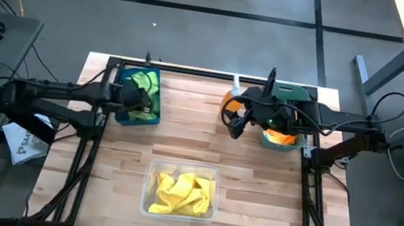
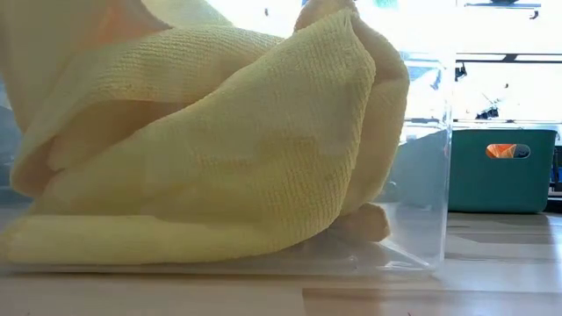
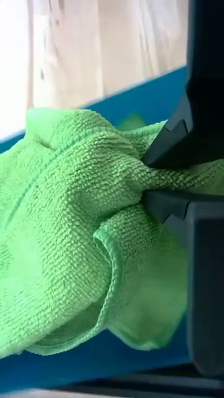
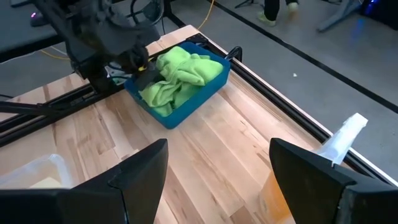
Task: Sort microfiber towel by color & place in baskets
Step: Put the green microfiber cloth into the blue bin
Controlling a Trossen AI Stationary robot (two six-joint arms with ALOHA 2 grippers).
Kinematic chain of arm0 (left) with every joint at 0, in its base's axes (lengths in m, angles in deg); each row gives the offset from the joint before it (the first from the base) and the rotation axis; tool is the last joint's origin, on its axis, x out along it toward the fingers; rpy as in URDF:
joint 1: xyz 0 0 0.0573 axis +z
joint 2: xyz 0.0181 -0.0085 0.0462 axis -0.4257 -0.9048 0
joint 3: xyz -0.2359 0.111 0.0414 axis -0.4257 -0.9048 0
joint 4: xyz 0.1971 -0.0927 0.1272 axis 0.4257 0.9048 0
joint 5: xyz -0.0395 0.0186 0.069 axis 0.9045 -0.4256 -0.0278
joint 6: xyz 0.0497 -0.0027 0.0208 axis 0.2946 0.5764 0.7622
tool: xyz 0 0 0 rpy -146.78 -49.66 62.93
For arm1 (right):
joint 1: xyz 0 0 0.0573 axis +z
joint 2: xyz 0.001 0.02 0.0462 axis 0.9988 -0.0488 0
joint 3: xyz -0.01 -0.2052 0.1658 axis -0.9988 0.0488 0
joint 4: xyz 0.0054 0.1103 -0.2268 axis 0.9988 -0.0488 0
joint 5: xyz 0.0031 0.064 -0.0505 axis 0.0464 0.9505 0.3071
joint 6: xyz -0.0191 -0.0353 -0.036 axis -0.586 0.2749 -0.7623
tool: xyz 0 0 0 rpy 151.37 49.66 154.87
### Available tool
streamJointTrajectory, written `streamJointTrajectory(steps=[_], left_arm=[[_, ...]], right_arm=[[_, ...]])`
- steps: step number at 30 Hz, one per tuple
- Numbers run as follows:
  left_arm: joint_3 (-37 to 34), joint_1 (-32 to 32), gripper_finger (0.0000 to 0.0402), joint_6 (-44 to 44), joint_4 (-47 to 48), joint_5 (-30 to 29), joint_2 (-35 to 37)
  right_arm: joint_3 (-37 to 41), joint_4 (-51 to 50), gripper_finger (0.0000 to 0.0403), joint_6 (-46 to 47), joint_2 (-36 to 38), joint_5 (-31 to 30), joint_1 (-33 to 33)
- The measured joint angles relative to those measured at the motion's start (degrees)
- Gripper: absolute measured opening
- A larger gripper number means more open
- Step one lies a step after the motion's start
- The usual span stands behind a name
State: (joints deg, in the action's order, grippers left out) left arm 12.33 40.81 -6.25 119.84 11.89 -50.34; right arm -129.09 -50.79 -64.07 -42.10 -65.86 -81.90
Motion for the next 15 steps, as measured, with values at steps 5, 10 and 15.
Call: streamJointTrajectory(steps=[5,10,15], left_arm=[[0.32,4.52,0.0090,9.33,-0.85,1.04,0.00],[3.92,7.96,0.0134,17.69,1.88,6.10,-0.02],[11.19,9.36,0.0160,24.96,6.93,5.58,0.00]], right_arm=[[0.00,-0.02,0.0275,-0.02,0.00,0.68,0.00],[0.00,-0.04,0.0275,-0.07,0.01,0.72,0.00],[0.00,-0.07,0.0275,-0.13,0.00,0.74,0.00]])
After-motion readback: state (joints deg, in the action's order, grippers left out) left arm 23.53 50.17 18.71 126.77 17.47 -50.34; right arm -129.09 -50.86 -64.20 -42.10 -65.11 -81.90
